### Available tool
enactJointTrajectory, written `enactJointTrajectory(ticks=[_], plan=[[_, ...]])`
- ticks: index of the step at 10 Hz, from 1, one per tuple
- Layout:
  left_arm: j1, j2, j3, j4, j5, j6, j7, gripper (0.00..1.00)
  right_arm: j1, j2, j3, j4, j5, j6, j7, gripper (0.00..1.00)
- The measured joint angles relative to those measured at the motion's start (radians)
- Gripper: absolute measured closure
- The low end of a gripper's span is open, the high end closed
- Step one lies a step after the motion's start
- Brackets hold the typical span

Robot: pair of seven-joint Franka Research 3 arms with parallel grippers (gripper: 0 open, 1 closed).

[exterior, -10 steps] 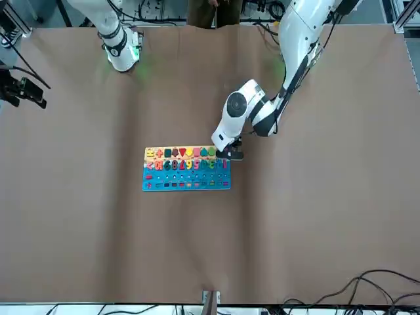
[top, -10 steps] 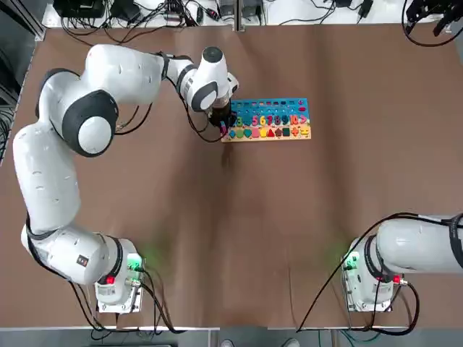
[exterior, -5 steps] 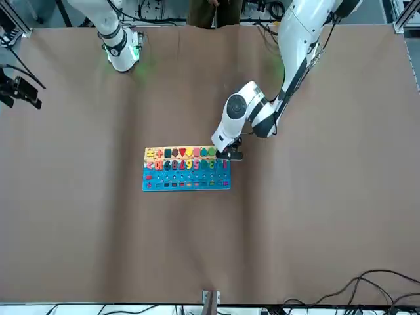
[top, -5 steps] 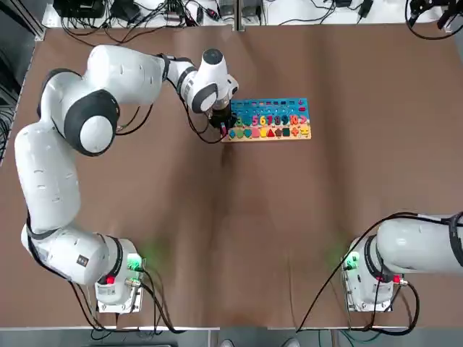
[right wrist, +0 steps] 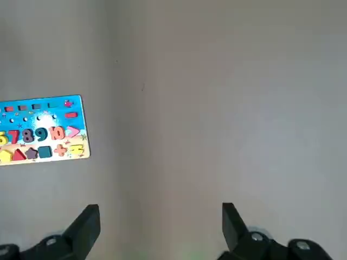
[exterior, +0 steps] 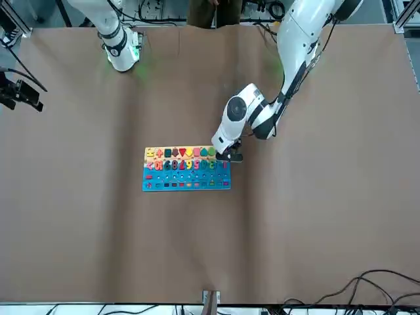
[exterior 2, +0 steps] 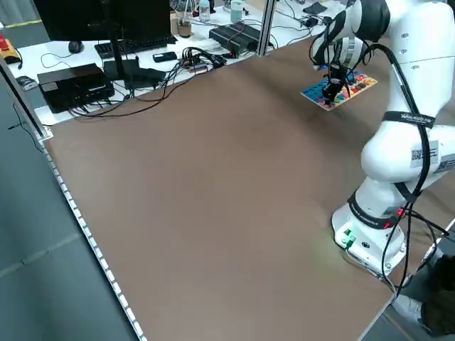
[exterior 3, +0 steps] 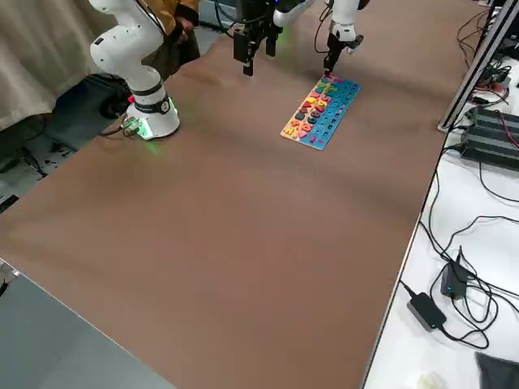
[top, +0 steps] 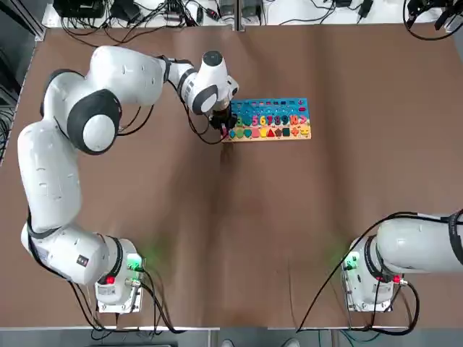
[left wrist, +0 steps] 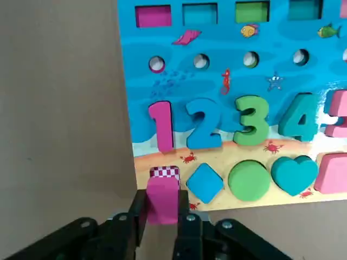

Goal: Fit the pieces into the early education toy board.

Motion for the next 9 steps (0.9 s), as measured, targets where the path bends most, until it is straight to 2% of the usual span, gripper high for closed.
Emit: enactJointTrajectory(ticks=[9], plan=[[-0.001,0.019,0.0,0.006,0.0,0.006,0.0,0.74,0.0,0.001,0.001,0.003,0.0,-0.014,0.0,0.01]])
